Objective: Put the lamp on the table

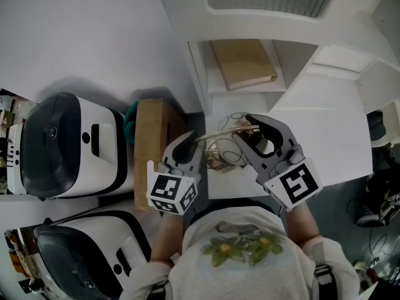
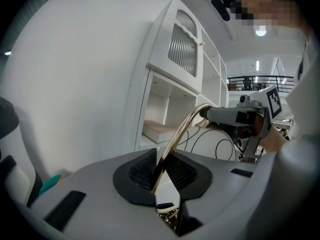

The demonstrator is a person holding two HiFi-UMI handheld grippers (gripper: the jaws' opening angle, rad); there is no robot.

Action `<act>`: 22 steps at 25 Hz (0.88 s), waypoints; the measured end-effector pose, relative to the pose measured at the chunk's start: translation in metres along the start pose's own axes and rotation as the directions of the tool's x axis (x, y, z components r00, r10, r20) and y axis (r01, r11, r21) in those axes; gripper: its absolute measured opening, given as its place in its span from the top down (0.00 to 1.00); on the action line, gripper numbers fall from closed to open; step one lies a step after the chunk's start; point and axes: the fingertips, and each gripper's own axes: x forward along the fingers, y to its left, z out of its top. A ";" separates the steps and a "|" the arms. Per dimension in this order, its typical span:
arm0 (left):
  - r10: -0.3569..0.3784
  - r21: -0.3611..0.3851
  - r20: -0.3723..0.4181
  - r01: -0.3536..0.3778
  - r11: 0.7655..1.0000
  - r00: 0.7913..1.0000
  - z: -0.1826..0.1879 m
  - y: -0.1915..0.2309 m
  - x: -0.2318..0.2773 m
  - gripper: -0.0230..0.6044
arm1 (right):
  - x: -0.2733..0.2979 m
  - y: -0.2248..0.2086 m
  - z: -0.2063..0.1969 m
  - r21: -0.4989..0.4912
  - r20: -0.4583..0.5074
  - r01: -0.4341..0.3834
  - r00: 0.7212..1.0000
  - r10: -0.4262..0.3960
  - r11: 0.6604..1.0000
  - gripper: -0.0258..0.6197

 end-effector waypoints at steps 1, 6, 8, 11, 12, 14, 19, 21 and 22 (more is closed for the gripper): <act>0.001 0.001 0.000 -0.001 1.000 1.000 0.000 0.000 0.000 0.85 | 0.000 0.001 0.000 -0.001 0.000 0.000 1.000 0.000 1.000 0.70; 0.002 0.009 -0.008 -0.002 1.000 1.000 -0.003 -0.002 -0.004 0.85 | -0.004 0.006 -0.001 -0.012 0.002 0.007 1.000 -0.007 1.000 0.69; 0.002 0.011 -0.009 -0.002 1.000 1.000 -0.004 -0.002 -0.005 0.85 | -0.005 0.008 -0.001 -0.010 0.001 0.014 1.000 -0.014 1.000 0.69; -0.001 0.008 -0.003 0.001 1.000 1.000 -0.004 -0.004 -0.005 0.85 | -0.007 0.008 -0.002 -0.012 -0.003 0.020 1.000 -0.020 1.000 0.69; -0.004 0.001 0.002 0.004 1.000 1.000 -0.004 -0.004 -0.005 0.85 | -0.007 0.008 -0.002 -0.018 -0.003 0.020 1.000 -0.021 1.000 0.69; -0.006 -0.018 0.011 0.006 1.000 1.000 -0.005 -0.004 -0.006 0.85 | -0.006 0.009 -0.003 -0.039 -0.004 0.029 1.000 -0.029 0.999 0.69; 0.010 -0.037 0.020 -0.010 0.999 1.000 -0.005 -0.004 -0.010 0.85 | -0.008 0.010 -0.003 -0.038 -0.005 0.103 0.995 -0.103 0.994 0.69; 0.007 -0.032 0.022 -0.007 0.999 1.000 -0.005 -0.005 -0.014 0.84 | -0.010 0.010 -0.004 -0.012 -0.004 0.126 0.992 -0.126 0.992 0.68; 0.003 -0.031 0.022 -0.003 1.000 1.000 -0.005 -0.006 -0.015 0.83 | -0.012 0.010 -0.004 -0.002 -0.006 0.135 0.991 -0.135 0.991 0.68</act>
